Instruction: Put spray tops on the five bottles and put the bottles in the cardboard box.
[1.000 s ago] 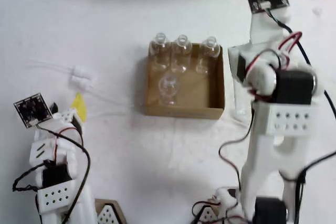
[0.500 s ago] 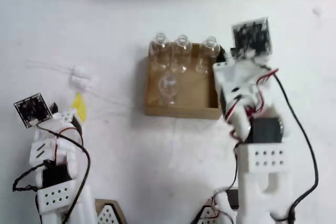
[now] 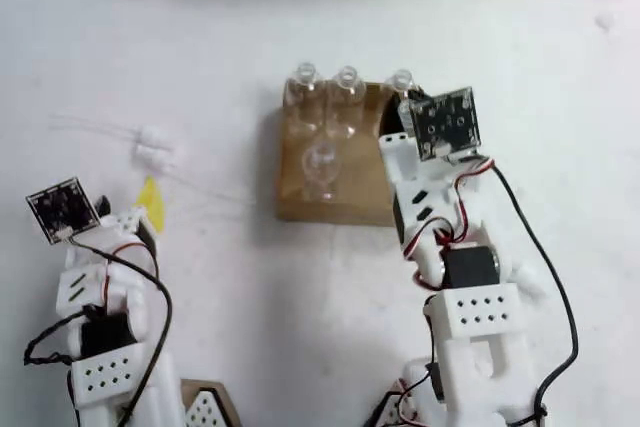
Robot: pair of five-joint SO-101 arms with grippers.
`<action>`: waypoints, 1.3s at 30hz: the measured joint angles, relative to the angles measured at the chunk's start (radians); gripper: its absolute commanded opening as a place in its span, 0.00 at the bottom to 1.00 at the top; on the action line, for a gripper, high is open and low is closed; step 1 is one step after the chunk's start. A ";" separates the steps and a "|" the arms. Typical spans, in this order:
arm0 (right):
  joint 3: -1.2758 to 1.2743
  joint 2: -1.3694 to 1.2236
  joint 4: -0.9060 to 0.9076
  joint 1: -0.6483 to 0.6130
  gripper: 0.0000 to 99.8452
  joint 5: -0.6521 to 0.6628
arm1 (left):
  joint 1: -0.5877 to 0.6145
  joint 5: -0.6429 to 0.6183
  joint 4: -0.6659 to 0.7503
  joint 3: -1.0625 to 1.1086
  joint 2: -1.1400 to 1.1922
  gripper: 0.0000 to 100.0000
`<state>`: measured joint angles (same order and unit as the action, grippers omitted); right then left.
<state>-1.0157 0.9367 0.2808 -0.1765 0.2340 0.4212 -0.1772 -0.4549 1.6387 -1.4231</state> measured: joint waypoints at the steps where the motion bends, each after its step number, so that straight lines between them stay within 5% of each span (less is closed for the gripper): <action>1: -0.034 0.000 -0.049 0.000 0.02 -0.002 | 0.000 0.000 0.000 0.000 0.000 0.24; 5: -0.170 0.000 -0.244 0.000 0.02 -0.054 | 0.000 0.000 0.000 0.000 0.000 0.24; 12: -0.218 0.000 -0.345 0.037 0.02 -0.364 | 0.000 0.000 0.000 0.000 0.000 0.24; 29: -0.379 -0.005 -0.638 0.037 0.02 -0.279 | 0.000 0.000 0.000 0.000 0.000 0.24; 39: -0.381 -0.295 -0.819 0.049 0.02 -0.279 | 0.000 0.000 0.000 0.000 0.000 0.24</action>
<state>-1.3963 0.6421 -0.5386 -0.1274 -0.0453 0.4212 -0.1772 -0.4549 1.6387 -1.4231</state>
